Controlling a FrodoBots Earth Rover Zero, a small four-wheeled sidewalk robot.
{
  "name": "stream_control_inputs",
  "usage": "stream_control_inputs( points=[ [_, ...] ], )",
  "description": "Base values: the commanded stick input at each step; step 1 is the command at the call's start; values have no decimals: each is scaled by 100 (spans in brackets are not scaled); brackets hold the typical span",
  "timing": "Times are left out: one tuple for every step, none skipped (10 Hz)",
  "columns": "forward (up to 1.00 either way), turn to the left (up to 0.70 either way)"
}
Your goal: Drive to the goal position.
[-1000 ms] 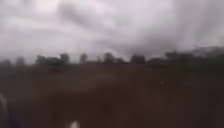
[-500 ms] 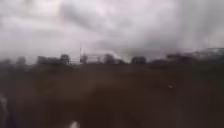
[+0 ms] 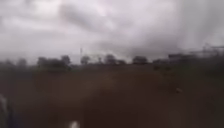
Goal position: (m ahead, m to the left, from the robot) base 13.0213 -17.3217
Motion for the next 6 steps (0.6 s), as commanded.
stream_control_inputs(
  points=[
    [70, 0],
    [70, 0],
    [70, 0],
    [70, 0],
    [70, 0],
    [70, 0]
  ],
)
